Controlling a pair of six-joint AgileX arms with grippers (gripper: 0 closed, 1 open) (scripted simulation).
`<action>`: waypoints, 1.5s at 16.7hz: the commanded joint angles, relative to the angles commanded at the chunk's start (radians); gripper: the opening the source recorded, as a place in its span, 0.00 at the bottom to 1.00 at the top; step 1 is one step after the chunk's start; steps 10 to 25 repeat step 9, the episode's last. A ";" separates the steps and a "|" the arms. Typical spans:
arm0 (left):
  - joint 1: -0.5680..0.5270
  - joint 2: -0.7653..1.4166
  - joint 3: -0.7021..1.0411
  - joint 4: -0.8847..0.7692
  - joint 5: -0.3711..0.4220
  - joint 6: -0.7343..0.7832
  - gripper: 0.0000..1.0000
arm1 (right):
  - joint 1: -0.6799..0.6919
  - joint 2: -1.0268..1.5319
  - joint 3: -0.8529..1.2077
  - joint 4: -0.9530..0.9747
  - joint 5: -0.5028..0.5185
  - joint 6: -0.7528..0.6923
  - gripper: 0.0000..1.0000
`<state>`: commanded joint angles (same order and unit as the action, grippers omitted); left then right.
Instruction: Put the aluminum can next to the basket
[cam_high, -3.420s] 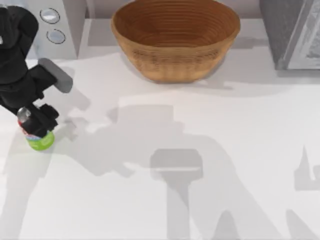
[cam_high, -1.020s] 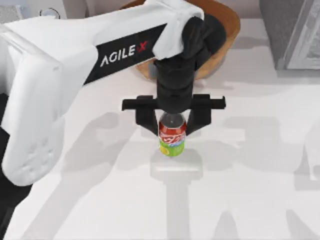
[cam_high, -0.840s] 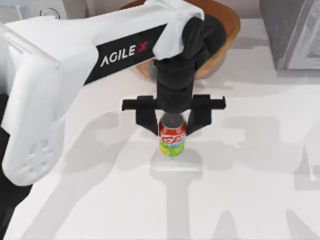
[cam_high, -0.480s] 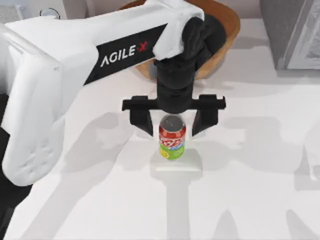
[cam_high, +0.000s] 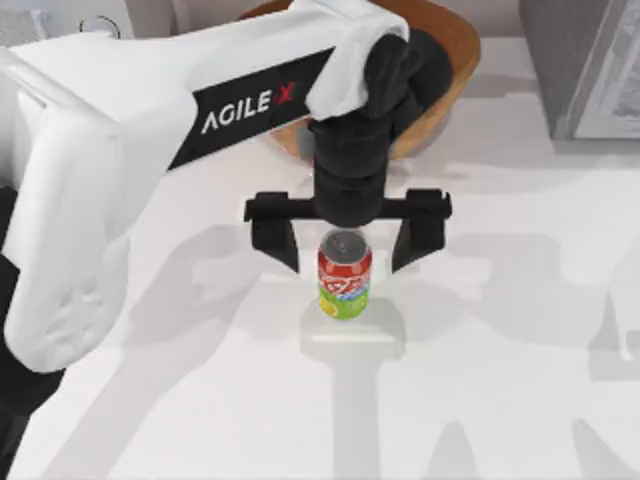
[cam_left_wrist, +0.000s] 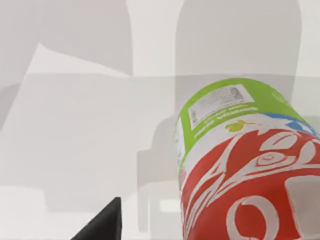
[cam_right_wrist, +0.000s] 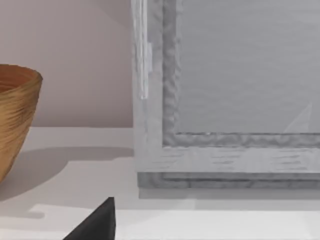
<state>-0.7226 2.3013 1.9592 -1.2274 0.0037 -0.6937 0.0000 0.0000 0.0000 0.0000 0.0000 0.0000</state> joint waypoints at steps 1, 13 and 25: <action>0.000 0.000 0.004 -0.003 0.000 0.000 1.00 | 0.000 0.000 0.000 0.000 0.000 0.000 1.00; -0.001 -0.005 0.150 -0.155 0.000 -0.001 1.00 | 0.000 0.000 0.000 0.000 0.000 0.000 1.00; -0.001 -0.005 0.150 -0.155 0.000 -0.001 1.00 | 0.000 0.000 0.000 0.000 0.000 0.000 1.00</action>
